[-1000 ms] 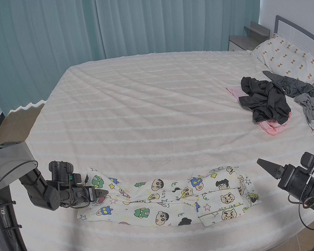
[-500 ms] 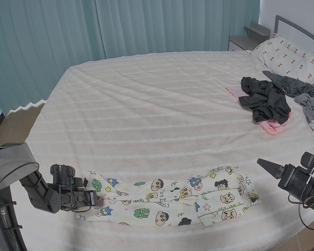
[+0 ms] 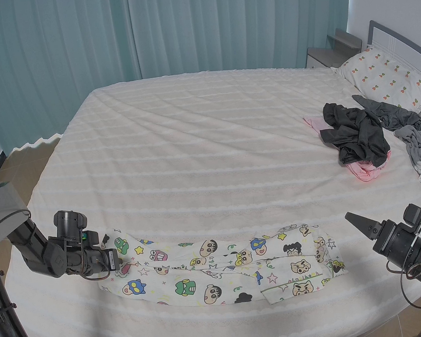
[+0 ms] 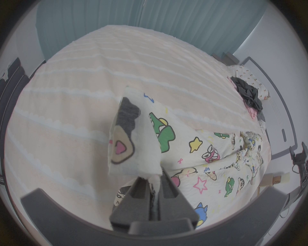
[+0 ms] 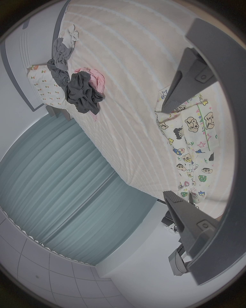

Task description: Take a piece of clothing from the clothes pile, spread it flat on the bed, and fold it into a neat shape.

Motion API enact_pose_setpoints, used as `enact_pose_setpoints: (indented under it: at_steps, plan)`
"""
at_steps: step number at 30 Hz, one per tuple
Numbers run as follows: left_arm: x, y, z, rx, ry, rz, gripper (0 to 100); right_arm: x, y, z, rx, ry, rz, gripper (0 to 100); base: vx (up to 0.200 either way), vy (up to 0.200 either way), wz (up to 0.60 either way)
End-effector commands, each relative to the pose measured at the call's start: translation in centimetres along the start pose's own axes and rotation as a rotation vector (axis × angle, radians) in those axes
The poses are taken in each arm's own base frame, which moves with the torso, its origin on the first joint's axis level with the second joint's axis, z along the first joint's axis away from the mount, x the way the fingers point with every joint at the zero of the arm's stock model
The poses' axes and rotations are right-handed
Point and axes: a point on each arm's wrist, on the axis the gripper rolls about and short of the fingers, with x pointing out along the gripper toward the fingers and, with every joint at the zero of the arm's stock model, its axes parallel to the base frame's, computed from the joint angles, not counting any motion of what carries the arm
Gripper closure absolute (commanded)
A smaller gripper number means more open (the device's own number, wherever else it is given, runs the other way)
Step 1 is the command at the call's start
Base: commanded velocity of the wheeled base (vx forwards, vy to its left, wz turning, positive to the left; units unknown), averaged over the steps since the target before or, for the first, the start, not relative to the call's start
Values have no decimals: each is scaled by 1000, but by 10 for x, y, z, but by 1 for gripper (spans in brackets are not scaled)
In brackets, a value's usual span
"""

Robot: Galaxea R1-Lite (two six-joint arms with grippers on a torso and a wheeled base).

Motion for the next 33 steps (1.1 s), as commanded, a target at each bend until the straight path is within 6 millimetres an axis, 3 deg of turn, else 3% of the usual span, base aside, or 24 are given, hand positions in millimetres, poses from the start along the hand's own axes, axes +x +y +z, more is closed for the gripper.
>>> enact_pose_setpoints:
  at_steps: [1, 8, 17, 18, 19, 20, 24, 25, 26, 29, 33]
  plan:
    - [-11, 13, 12, -25, -55, 26, 100, -3, -3, -3, -2, 13, -11, 0, 0, 0, 0]
    - [-27, 29, 20, -68, -71, 54, 100, -3, -3, -3, 0, 13, -11, 0, 0, 0, 0]
    - [-59, 77, 36, -192, -110, 65, 100, -2, -3, -3, 1, 15, -12, 0, 0, 0, 0]
    - [-67, 95, 41, -227, -134, 84, 100, -2, -3, -3, 1, 14, -13, 0, 0, 0, 0]
    - [-67, 95, 41, -227, -134, 84, 100, -2, -3, -3, 1, 14, -13, 0, 0, 0, 0]
    - [-76, 114, 45, -259, -151, 105, 100, -2, -3, -3, 2, 13, -14, 0, 0, 0, 0]
    - [-98, 147, 53, -306, -182, 130, 100, -3, -3, -3, 2, 12, -13, 0, 0, 0, 0]
    - [-98, 147, 53, -306, -182, 130, 100, -3, -3, -3, 2, 12, -13, 0, 0, 0, 0]
    - [-110, 160, 59, -333, -203, 147, 100, -3, -3, -2, 3, 8, -16, 0, 0, 0, 0]
    - [-122, 172, 66, -354, -217, 172, 100, -3, -6, 1, 6, -8, -28, 0, 0, 0, 0]
    - [-129, 172, 70, -337, -216, 181, 100, -4, -7, 3, 9, -16, -29, 0, 0, 0, 0]
